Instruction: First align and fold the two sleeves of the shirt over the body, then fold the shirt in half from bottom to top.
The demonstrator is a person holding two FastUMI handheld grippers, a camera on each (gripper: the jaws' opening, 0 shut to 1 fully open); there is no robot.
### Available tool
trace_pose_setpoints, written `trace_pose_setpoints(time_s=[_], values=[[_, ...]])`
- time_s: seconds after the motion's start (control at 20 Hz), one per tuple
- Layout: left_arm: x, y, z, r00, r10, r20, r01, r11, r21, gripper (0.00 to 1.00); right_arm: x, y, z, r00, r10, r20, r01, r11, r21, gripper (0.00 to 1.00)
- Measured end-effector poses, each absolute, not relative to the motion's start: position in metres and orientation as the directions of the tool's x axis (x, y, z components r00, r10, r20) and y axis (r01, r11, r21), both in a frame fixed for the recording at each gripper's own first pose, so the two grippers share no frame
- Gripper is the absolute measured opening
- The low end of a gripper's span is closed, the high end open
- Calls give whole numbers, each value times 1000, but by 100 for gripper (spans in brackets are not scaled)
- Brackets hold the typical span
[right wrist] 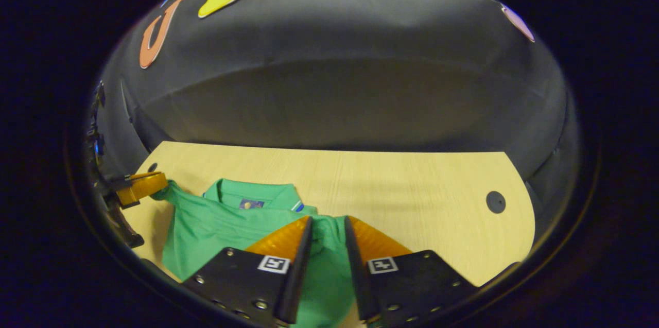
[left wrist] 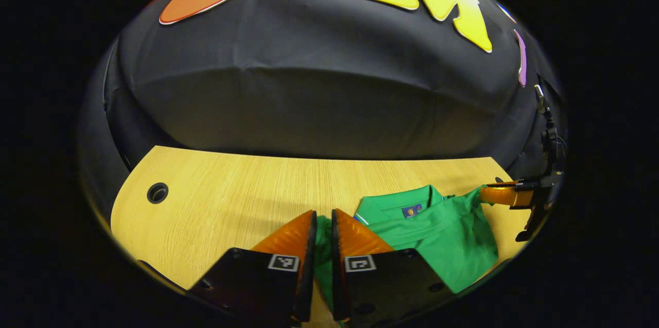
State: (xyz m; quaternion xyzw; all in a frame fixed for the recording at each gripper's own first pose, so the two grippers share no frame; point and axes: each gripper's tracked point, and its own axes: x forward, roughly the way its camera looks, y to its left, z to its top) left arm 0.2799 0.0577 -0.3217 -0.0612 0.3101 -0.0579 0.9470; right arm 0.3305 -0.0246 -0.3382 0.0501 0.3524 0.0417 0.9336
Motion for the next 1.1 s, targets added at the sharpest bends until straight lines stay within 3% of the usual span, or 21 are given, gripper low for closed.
trace_pose_setpoints(time_s=[0.05, 0.1, 0.15, 0.25, 0.3, 0.5, 0.7, 1.1], values=[[279, 59, -322, 801, -134, -583, 61, 988, -144, 27, 330, -27, -335, 753, 102, -651, -27, 992, 124, 48], [279, 59, -318, 805, -131, -579, 55, 988, -146, 58, 329, -27, -334, 758, 90, -646, -12, 992, 124, 51], [277, 60, -314, 810, -125, -573, 49, 988, -147, 72, 328, -30, -330, 766, 81, -638, -5, 993, 120, 51], [274, 62, -302, 821, -105, -561, 31, 990, -139, 100, 322, -35, -320, 782, 50, -621, 4, 996, 85, 84], [272, 62, -294, 828, -98, -552, 24, 990, -140, 100, 317, -36, -312, 792, 48, -608, 1, 997, 80, 100], [258, 64, -239, 870, -58, -489, -5, 992, -125, 100, 289, -33, -264, 837, 61, -543, -24, 997, 75, 99], [225, 67, -145, 931, -15, -364, -21, 995, -95, 100, 247, -27, -193, 897, 81, -434, -52, 996, 78, 99], [113, 47, -10, 990, 39, -134, -50, 996, -74, 98, 125, -19, -53, 982, 61, -177, -50, 997, 63, 99]])
